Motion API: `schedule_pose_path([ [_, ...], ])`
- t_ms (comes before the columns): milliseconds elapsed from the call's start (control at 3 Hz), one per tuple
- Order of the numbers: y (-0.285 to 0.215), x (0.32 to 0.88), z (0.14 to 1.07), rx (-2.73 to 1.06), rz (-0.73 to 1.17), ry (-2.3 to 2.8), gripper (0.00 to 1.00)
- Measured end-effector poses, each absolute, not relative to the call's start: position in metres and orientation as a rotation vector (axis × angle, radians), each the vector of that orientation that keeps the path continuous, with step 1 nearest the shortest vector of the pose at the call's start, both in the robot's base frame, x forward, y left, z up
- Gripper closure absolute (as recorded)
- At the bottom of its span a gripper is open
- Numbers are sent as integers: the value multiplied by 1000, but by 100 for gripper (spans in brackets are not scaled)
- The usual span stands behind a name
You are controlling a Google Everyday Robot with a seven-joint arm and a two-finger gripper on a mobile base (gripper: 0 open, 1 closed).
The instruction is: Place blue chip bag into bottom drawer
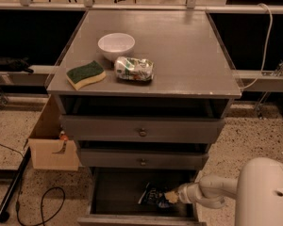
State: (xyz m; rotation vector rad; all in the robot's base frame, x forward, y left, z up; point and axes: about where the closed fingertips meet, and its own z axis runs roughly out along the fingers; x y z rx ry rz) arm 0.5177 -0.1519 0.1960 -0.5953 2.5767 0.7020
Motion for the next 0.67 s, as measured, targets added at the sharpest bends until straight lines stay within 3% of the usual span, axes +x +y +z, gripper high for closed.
schedule_pose_path([
  [667, -129, 512, 169, -632, 724, 2614, 100],
])
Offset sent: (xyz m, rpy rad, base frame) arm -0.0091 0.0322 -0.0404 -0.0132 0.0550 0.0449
